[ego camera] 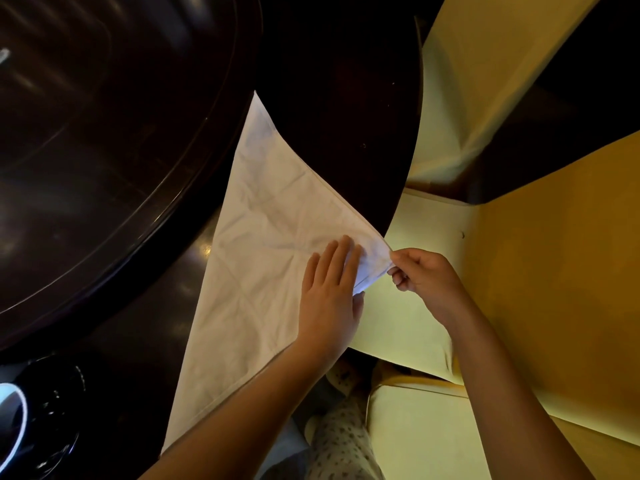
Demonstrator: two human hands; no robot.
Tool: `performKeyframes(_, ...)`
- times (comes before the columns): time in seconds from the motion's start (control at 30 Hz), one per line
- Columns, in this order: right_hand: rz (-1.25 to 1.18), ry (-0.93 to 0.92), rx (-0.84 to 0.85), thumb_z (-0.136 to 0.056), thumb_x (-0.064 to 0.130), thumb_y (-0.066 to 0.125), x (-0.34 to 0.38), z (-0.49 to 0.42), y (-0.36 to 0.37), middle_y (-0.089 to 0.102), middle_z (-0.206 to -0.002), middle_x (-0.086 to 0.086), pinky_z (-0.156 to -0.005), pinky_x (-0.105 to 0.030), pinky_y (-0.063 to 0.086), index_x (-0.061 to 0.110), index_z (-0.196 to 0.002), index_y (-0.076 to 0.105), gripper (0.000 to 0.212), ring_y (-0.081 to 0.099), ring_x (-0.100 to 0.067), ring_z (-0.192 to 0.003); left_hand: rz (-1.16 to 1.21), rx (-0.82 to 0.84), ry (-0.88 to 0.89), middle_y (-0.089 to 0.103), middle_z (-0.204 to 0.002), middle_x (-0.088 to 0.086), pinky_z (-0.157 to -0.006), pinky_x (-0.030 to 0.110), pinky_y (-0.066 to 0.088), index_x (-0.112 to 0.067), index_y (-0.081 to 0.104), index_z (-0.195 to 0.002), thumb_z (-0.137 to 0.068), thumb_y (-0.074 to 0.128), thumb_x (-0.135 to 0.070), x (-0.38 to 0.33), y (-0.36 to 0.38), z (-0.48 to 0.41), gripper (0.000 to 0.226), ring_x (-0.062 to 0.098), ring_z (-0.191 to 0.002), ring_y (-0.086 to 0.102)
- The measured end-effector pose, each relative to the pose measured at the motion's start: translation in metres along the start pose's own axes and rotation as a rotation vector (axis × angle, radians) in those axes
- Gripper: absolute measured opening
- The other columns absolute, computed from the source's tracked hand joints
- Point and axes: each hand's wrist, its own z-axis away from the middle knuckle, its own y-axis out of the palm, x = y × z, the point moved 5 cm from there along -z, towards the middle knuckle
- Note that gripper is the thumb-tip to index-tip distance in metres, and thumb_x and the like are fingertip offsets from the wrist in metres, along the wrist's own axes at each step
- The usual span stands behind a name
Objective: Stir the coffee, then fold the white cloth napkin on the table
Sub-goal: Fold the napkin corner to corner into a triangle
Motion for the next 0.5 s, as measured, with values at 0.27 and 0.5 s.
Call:
performKeyframes(0.27,0.053,0.004,0.045,-0.092,0.014,0.055,0.004,0.000,0.005,0.057,-0.062,-0.002,-0.050,-0.022,0.041,0.008,-0.070,0.062,0.023,0.049,-0.009,-0.050,-0.093,0.076,-0.029,0.022,-0.153,0.010,-0.112,0.050,0.024,-0.012,0.023,-0.146,-0.083,0.063,-0.030,0.008,0.005,0.014,0.077,0.028,-0.142,0.016)
performKeyframes(0.5,0.045,0.012,0.087,-0.089,0.008,0.057,0.006,0.002,0.006,0.059,-0.048,0.007,-0.050,-0.018,0.043,0.007,-0.066,0.064,0.024,0.049,-0.006,-0.046,-0.112,0.086,-0.011,0.032,-0.149,0.013,-0.110,0.049,0.029,-0.010,0.032,-0.142,-0.090,0.034,-0.028,0.008,0.000,0.021,0.056,0.028,-0.138,0.026)
